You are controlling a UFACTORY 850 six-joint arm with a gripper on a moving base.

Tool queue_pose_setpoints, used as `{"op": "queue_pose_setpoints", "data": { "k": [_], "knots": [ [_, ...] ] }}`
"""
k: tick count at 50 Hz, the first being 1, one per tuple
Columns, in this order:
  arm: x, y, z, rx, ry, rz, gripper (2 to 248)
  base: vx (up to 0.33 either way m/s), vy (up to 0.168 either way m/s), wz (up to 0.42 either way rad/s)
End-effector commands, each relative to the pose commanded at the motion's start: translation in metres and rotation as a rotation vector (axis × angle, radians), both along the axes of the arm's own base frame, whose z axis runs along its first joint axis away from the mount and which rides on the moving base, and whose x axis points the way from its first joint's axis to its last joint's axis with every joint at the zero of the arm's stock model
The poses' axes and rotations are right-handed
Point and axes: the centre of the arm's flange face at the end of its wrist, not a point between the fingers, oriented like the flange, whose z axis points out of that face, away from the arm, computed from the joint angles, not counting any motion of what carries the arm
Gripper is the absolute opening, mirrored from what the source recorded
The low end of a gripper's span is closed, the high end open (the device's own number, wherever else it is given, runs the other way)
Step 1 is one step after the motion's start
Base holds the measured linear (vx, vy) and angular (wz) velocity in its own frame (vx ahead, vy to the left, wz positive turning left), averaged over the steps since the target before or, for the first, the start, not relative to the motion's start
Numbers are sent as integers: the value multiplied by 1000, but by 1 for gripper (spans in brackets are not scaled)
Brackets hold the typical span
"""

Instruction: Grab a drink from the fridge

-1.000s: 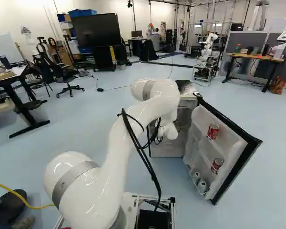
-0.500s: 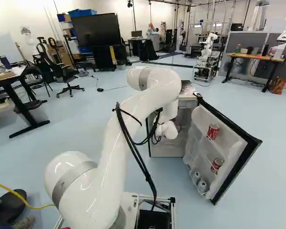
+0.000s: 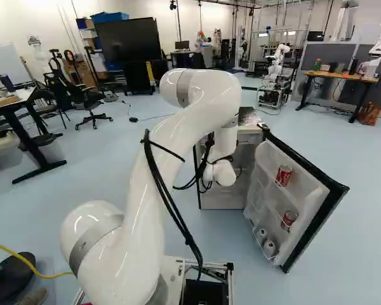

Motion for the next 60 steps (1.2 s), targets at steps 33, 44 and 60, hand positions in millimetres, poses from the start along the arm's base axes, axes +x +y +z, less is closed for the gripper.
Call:
{"op": "queue_pose_setpoints", "data": {
  "k": [33,44,60],
  "knots": [
    [-68,16,55,13,21,-40,94,0,0,0],
    [-87,22,71,12,20,-52,94,0,0,0],
    [-92,24,91,-2,-4,-54,94,0,0,0]
  ]
}}
